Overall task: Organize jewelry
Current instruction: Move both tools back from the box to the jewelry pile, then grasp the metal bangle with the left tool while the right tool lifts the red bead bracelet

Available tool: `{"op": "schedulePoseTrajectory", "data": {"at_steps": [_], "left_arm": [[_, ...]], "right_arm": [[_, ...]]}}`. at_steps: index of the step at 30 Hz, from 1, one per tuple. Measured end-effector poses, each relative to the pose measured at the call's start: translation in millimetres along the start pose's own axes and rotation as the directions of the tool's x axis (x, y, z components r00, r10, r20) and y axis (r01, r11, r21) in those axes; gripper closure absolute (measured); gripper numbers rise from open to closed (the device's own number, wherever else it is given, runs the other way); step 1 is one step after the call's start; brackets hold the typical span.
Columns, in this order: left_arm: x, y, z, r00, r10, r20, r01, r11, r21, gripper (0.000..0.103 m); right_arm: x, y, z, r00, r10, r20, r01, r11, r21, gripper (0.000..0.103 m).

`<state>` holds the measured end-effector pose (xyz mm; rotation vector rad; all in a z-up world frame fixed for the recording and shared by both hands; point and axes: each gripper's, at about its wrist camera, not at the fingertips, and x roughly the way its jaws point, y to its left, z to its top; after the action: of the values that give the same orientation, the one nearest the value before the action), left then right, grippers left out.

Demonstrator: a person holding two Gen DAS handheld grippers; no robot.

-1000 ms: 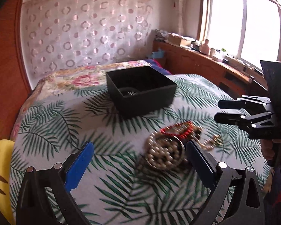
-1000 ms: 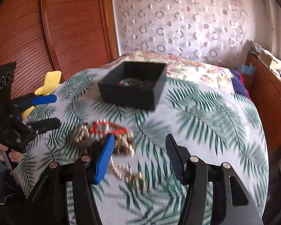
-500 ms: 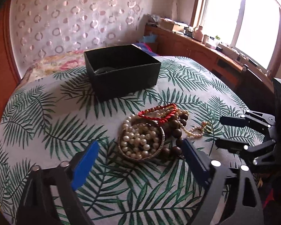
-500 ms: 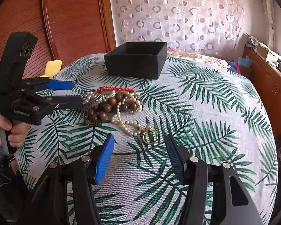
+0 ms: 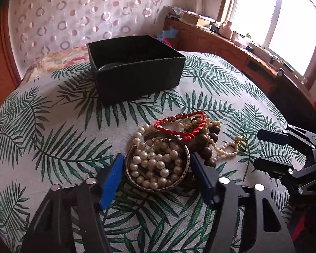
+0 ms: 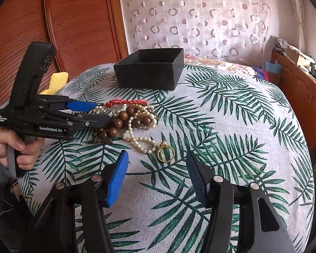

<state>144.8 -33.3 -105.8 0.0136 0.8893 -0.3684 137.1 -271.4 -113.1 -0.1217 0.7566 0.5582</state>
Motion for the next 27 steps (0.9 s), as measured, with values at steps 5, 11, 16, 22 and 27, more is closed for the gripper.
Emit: {"op": "schedulePoseTrajectory", "data": {"at_steps": [5,11,16,22,27], "left_arm": [[-10,4,-7,1.0,-0.003,0.028,0.003,1.0,-0.012,0.046],[-36,7,-20,0.997,0.012,0.082,-0.009,0.999,-0.036,0.046],[-55,9,-28,0.992,0.029,0.121,-0.024,0.999,-0.044,0.046],[-68,12,-33,0.987,0.039,0.159,-0.032,0.998,-0.051,0.046],[-72,11,-34,0.985,0.043,0.17,-0.035,0.998,-0.047,0.046]], "right_arm": [[0,0,1,1.0,0.0,-0.001,0.0,1.0,0.001,0.044],[1,4,2,1.0,-0.006,-0.005,0.006,1.0,-0.013,0.044],[2,11,8,1.0,0.003,-0.01,-0.003,0.999,-0.037,0.044],[7,16,34,0.998,0.06,0.012,-0.06,0.998,-0.027,0.057],[28,14,56,0.996,0.092,-0.008,-0.092,0.996,0.002,0.067]]}}
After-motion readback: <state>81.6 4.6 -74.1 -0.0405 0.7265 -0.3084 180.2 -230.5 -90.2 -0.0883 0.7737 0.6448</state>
